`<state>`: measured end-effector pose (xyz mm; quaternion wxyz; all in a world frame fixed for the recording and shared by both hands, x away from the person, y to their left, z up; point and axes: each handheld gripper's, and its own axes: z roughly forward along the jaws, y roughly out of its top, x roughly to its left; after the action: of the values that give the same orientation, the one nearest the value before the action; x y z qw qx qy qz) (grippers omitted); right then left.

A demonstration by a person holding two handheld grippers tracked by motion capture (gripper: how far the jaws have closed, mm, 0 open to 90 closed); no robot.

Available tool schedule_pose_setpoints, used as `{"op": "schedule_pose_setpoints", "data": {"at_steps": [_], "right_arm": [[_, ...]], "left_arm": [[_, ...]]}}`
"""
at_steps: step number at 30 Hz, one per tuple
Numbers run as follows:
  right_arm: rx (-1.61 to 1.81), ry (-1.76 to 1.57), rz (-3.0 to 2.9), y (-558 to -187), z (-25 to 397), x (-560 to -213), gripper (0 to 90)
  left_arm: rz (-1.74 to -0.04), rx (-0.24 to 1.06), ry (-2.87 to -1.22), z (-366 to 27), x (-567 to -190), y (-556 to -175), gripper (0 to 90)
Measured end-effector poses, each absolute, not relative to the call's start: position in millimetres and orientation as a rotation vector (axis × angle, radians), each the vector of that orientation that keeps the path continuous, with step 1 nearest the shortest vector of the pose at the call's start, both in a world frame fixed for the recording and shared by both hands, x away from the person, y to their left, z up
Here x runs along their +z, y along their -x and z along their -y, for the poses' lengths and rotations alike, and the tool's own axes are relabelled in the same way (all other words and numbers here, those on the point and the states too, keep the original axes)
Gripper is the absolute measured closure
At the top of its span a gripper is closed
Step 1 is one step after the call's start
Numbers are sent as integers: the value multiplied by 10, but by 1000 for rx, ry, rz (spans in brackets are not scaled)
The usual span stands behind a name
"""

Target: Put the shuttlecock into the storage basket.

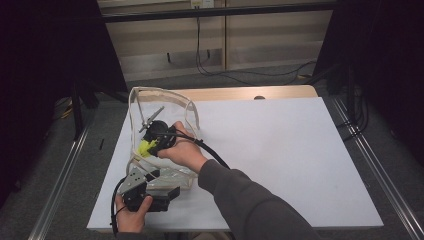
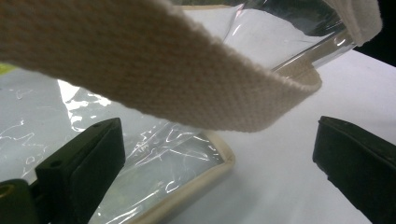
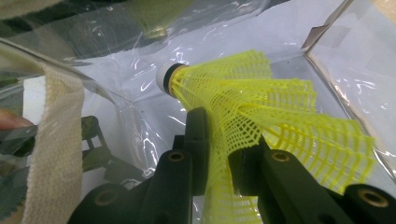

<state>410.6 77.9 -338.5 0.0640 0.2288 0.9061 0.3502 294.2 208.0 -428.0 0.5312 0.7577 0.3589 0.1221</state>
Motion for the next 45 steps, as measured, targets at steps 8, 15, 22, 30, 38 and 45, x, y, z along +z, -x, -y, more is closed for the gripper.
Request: {"op": "schedule_pose_setpoints", "data": {"at_steps": [8,15,22,30,38,45], "right_arm": [[1017,-678,-2762,-4095,-804,-3434,791],[1041,-688,-2781,-4087,-822,-3475,755],[1014,-701,-2801,-4086,-839,-3508,671],[1002,-716,-2809,-4083,-844,-3519,647],[988,-729,-2812,-4080,-839,-3517,584],[987,-780,-2805,-4097,-799,-3483,511]], "left_arm": [[-860,295,-1805,-2078,-4279,-2937,23],[-860,299,-1807,-2086,-4277,-2937,22],[-859,297,-1809,-2087,-4277,-2937,23],[-858,297,-1809,-2087,-4274,-2935,22],[-858,298,-1808,-2087,-4273,-2935,22],[-855,304,-1807,-2085,-4268,-2934,22]]}}
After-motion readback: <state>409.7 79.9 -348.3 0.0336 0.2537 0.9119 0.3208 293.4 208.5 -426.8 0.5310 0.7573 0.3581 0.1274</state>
